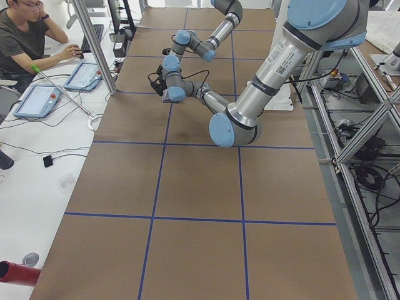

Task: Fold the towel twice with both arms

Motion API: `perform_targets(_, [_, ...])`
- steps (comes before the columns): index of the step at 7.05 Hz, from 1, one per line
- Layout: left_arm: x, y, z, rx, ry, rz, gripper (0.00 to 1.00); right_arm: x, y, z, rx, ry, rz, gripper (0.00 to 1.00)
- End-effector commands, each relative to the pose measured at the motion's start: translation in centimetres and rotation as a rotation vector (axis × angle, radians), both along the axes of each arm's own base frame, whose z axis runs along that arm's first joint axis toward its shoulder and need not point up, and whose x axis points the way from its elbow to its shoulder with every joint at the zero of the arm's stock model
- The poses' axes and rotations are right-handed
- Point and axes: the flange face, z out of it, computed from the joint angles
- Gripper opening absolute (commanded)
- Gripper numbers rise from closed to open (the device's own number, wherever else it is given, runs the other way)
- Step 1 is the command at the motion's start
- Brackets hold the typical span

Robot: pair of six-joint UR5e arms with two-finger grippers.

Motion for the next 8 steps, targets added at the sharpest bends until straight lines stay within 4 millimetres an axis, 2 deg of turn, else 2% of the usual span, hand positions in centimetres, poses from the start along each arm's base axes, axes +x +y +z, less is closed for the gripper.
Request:
perform_targets(1, [4.3,2.3,-0.4,0.021,-0.023,-0.008,0.00,3.9,-2.4,0.2,-0.011,-0.020,-0.037,1.00])
perform_targets(3, [5.2,2.7,0.1,0.017,-0.034,0.002,0.00,5.1,-2.9,1.2,-0.011,-0.014,-0.040,1.00])
perform_targets(5, [6.3,2.5,1.8,0.003,-0.067,0.011,0.00,6.0,-2.9,1.9,-0.016,-0.017,-0.052,1.00])
perform_targets(8, [6.1,2.5,1.7,0.004,-0.062,0.015,0.00,6.4,-3.0,1.7,-0.014,-0.020,-0.053,1.00])
